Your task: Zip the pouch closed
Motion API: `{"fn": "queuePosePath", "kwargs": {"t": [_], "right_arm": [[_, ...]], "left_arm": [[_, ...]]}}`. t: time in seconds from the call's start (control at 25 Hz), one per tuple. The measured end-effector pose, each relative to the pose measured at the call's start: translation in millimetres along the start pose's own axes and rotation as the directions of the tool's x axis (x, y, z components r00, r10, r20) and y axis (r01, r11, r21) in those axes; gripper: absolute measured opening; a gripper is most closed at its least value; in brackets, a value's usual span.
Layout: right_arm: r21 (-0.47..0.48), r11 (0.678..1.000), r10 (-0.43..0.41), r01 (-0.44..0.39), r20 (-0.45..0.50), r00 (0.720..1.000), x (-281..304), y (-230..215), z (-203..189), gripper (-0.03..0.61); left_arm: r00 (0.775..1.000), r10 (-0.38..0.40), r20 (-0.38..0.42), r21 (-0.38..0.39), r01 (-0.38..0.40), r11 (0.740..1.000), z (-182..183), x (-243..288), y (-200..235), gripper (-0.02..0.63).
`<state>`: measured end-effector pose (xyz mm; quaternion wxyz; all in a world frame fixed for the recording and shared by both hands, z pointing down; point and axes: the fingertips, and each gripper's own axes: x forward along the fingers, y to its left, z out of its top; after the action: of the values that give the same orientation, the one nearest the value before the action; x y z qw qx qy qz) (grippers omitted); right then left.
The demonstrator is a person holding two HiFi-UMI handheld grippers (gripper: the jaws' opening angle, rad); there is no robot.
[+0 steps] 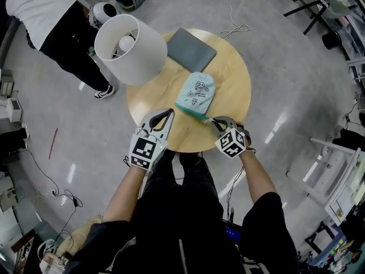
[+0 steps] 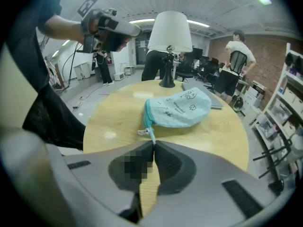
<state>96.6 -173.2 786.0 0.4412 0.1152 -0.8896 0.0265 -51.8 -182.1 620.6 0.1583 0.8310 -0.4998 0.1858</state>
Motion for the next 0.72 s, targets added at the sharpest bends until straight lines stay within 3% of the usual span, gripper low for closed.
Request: {"fn": "queuePosePath", "kwargs": {"t": [0.16, 0.32, 0.72], "right_arm": [[0.126, 0.992, -0.031, 0.025, 0.043, 0.999, -18.6, -6.0, 27.5, 0.009], [0.274, 0.961, -0.072, 0.042, 0.104, 0.992, -40.0, -13.0, 58.0, 0.009], [0.354, 0.927, -0.2, 0.122, 0.192, 0.961, -88.5, -45.0, 131.6, 0.008]], "left_arm": [[0.999, -0.039, 0.028, 0.018, 0.038, 0.999, 13.9, -1.1, 3.6, 0.006], [0.996, -0.078, 0.049, 0.05, 0.075, 0.996, 28.8, -5.7, 7.7, 0.006], [0.986, -0.125, 0.113, 0.131, 0.11, 0.985, 68.8, -22.6, 27.7, 0.006]]}}
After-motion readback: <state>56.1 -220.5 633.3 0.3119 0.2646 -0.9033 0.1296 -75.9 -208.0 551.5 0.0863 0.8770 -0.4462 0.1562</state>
